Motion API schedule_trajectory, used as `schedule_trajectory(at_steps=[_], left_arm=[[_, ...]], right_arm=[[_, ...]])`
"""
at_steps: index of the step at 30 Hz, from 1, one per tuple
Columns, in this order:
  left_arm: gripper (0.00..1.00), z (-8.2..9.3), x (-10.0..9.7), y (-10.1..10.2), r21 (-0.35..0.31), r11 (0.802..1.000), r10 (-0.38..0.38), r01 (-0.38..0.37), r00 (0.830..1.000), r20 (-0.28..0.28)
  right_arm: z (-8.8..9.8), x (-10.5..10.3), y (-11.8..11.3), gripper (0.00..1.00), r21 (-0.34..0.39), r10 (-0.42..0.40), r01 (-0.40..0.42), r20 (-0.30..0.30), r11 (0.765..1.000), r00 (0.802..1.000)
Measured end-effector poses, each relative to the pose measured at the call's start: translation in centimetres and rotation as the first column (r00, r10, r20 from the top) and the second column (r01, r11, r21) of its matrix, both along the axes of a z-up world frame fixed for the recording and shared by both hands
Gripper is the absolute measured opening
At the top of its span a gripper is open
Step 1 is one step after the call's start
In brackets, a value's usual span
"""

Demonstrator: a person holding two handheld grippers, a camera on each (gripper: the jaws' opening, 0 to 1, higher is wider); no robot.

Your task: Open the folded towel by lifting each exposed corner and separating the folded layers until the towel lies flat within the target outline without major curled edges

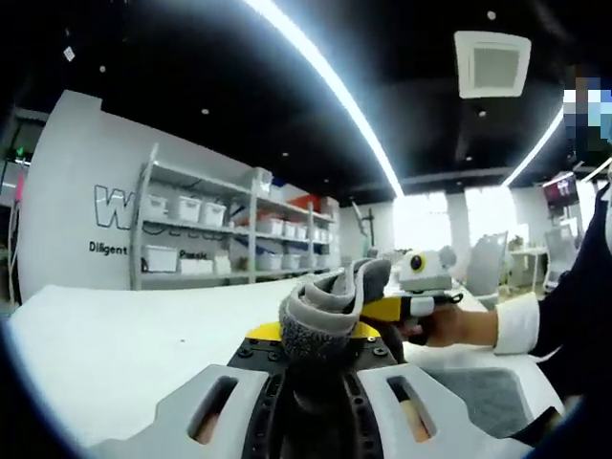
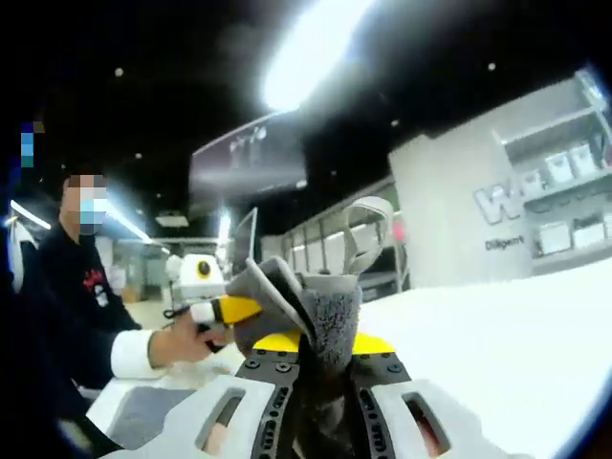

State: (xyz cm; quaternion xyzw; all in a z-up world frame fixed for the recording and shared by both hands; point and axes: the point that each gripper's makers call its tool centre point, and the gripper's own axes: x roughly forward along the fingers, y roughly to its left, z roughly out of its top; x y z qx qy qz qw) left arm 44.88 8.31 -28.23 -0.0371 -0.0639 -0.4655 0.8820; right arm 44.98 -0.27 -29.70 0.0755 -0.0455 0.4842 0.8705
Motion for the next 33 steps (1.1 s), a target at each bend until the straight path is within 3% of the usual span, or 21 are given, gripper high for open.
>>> schedule_trajectory(at_steps=[10, 23, 27, 33], left_arm=[[0.1, -0.8, 1.0, 0.7, 0.003, 0.999, 0.045, -0.044, 0.998, -0.049], [0.09, -0.8, 1.7, 2.5, -0.022, 0.996, 0.083, -0.086, 0.991, -0.103], [0.09, -0.7, 1.7, 2.8, -0.019, 0.996, 0.089, -0.091, 0.991, -0.101], [0.09, -0.7, 1.8, 3.3, -0.029, 0.996, 0.078, -0.081, 0.991, -0.109]], right_arm=[[-0.6, 0.5, 0.6, 0.07, -0.052, -0.024, 0.024, 0.011, 0.998, 1.0], [-1.6, -0.2, 2.7, 0.06, -0.073, 0.024, -0.028, -0.054, 0.997, 0.998], [-1.5, -0.7, 3.3, 0.05, -0.019, 0.068, -0.072, -0.136, 0.997, 0.988], [-1.6, -1.2, 3.9, 0.04, 0.003, 0.104, -0.105, -0.161, 0.994, 0.982]])
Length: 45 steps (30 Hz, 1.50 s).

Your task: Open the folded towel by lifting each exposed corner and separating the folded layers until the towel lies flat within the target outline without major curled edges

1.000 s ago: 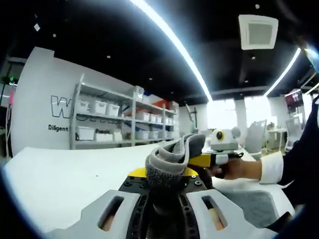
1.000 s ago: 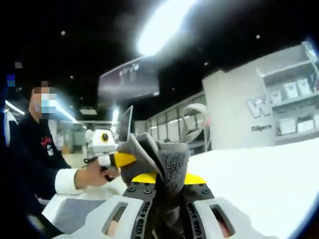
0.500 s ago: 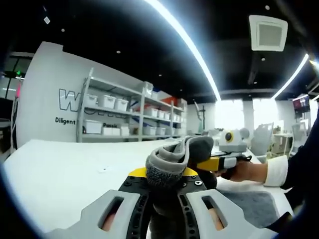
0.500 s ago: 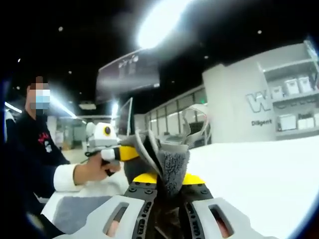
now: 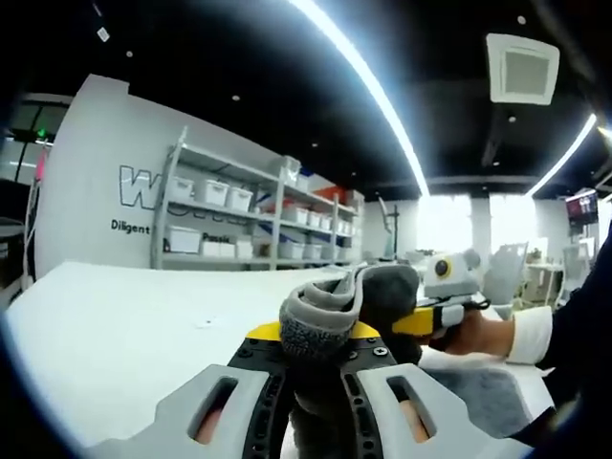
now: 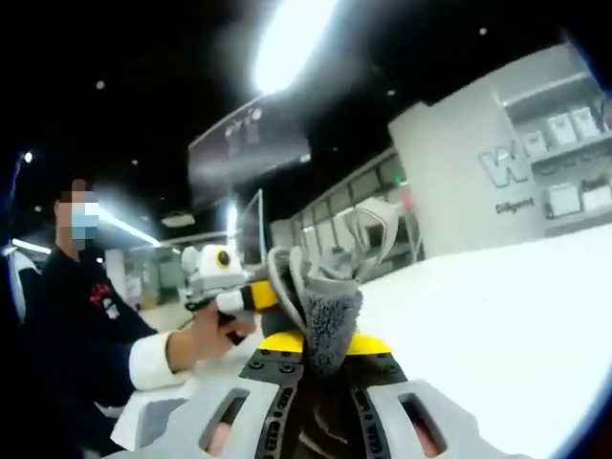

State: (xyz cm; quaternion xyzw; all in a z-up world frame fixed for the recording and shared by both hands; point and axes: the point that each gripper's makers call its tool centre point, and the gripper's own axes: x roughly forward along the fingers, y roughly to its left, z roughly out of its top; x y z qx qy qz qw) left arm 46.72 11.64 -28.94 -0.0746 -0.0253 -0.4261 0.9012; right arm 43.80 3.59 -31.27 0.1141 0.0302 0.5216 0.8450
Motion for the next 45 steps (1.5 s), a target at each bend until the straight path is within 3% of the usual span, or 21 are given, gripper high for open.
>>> schedule_trajectory(at_steps=[7, 17, 26, 30, 33, 38, 45], left_arm=[[0.09, -0.4, 0.7, 0.7, 0.0, 1.0, 0.002, -0.002, 1.0, -0.021], [0.09, -2.3, 2.8, 0.7, 0.023, 0.999, 0.051, -0.049, 0.994, -0.092], [0.1, -3.9, 3.6, 0.9, 0.074, 0.993, 0.102, -0.094, 0.988, -0.115], [0.1, -4.7, 4.4, 1.0, 0.102, 0.987, 0.136, -0.122, 0.98, -0.148], [0.1, -5.0, 4.5, 0.8, 0.126, 0.983, 0.148, -0.13, 0.979, -0.142], [0.1, -5.3, 4.7, 1.1, 0.131, 0.981, 0.161, -0.142, 0.976, -0.15], [0.1, -6.0, 5.3, 0.8, 0.168, 0.974, 0.175, -0.149, 0.973, -0.152]], right_arm=[[-0.2, -0.3, 0.9, 0.04, -0.031, 0.008, -0.007, 0.023, 1.0, 1.0], [-1.4, 2.1, 0.4, 0.05, -0.102, -0.091, 0.098, 0.065, 0.99, 0.994], [-2.8, 4.2, 0.3, 0.05, -0.158, -0.156, 0.168, 0.085, 0.973, 0.984], [-3.1, 4.7, 0.2, 0.06, -0.193, -0.182, 0.2, 0.109, 0.961, 0.977], [-3.5, 5.5, -0.1, 0.07, -0.259, -0.217, 0.263, 0.196, 0.929, 0.956], [-3.4, 5.7, 0.0, 0.07, -0.246, -0.212, 0.254, 0.184, 0.935, 0.96], [-3.9, 7.0, -0.6, 0.11, -0.27, -0.253, 0.304, 0.21, 0.914, 0.944]])
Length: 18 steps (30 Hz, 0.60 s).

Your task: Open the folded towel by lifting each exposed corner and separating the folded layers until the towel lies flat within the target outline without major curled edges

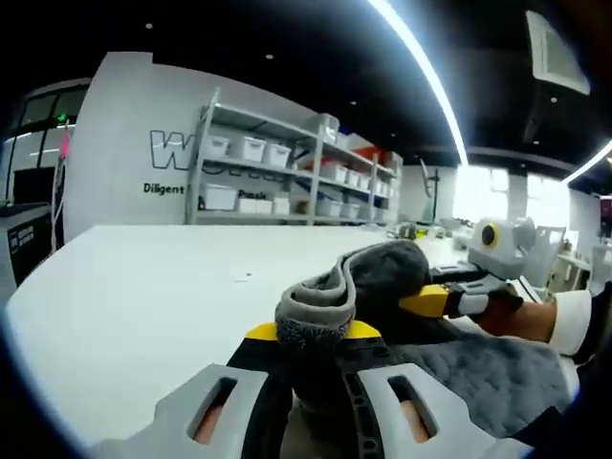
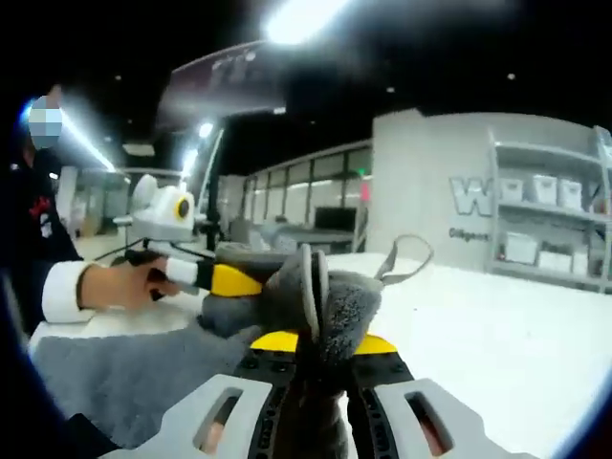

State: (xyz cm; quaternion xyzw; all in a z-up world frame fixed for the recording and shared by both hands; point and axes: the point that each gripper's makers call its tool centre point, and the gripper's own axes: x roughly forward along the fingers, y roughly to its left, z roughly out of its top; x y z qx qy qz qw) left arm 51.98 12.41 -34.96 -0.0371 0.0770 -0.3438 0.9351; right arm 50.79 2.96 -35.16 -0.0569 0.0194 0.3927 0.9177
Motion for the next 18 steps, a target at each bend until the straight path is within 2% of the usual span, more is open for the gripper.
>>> schedule_trajectory(at_steps=[9, 18], left_arm=[[0.11, -0.7, 0.2, 0.2, 0.03, 0.999, 0.013, -0.013, 1.0, -0.004], [0.2, -0.9, 0.7, 0.5, 0.133, 0.99, 0.043, -0.054, 0.996, 0.081]], right_arm=[[-0.6, 1.0, -0.7, 0.19, -0.055, -0.045, 0.047, 0.036, 0.997, 0.998], [-1.2, 1.7, -1.4, 0.24, -0.09, -0.078, 0.082, 0.04, 0.993, 0.996]])
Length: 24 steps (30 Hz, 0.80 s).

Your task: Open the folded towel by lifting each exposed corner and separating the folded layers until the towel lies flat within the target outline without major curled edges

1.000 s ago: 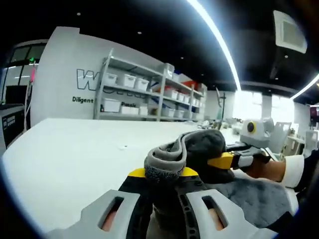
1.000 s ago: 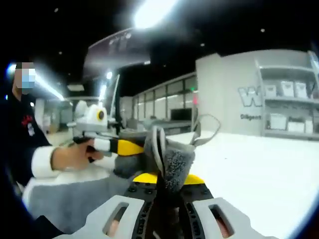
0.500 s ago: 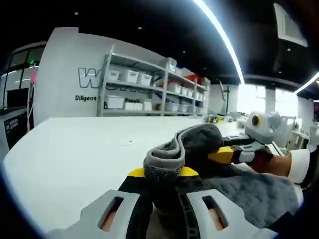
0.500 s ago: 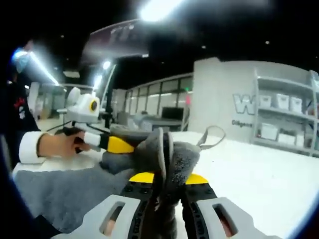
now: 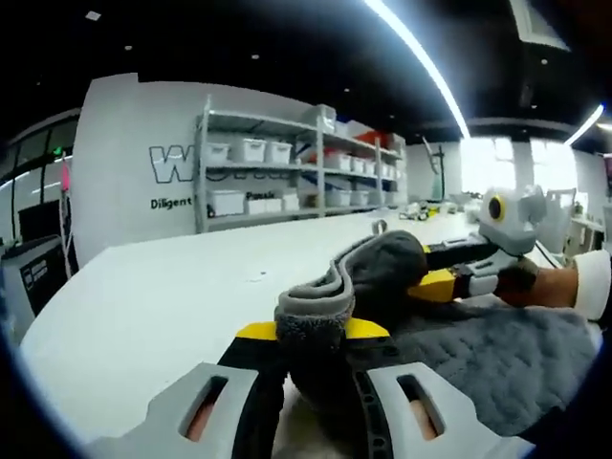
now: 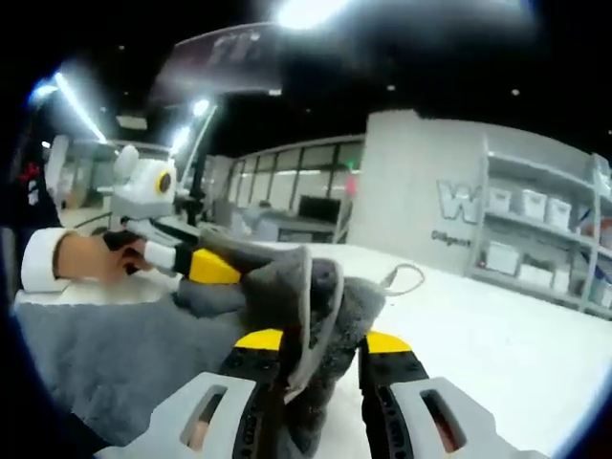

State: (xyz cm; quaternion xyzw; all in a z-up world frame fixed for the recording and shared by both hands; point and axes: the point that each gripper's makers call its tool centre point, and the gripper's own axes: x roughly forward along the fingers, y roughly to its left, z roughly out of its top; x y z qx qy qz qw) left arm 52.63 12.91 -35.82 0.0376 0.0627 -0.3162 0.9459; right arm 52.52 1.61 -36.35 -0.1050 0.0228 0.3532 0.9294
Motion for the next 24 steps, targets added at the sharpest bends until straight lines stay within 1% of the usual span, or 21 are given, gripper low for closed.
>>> schedule_trajectory(at_steps=[3, 9, 13, 16, 19, 22, 24], left_arm=[[0.24, 0.0, 0.3, 0.5, 0.036, 0.999, 0.018, -0.019, 1.0, 0.021], [0.27, -0.1, 0.5, 1.1, 0.039, 0.999, 0.033, -0.034, 0.999, 0.026], [0.28, -0.3, 0.7, 1.5, 0.064, 0.997, 0.049, -0.051, 0.998, 0.035], [0.29, -0.5, 0.8, 1.6, 0.08, 0.995, 0.051, -0.054, 0.998, 0.035], [0.29, -0.4, 0.8, 1.6, 0.088, 0.995, 0.05, -0.054, 0.998, 0.044], [0.29, -0.1, 0.7, 1.6, 0.08, 0.996, 0.047, -0.05, 0.998, 0.046], [0.29, -0.1, 0.6, 1.8, 0.066, 0.997, 0.047, -0.049, 0.998, 0.033]], right_arm=[[-0.2, 0.3, -0.4, 0.25, -0.014, -0.018, 0.018, -0.001, 1.0, 1.0], [-0.3, 0.6, -0.9, 0.26, -0.01, -0.03, 0.03, -0.011, 1.0, 0.999], [-0.6, 1.1, -1.9, 0.21, -0.044, -0.071, 0.071, -0.004, 0.997, 0.997], [-0.6, 1.3, -2.5, 0.21, -0.032, -0.086, 0.085, -0.017, 0.996, 0.996], [-0.2, 1.4, -3.0, 0.2, -0.015, -0.1, 0.099, -0.01, 0.995, 0.995], [0.1, 1.4, -3.3, 0.2, 0.005, -0.101, 0.101, -0.015, 0.995, 0.995], [0.4, 1.3, -3.4, 0.2, 0.03, -0.092, 0.092, -0.013, 0.995, 0.996]])
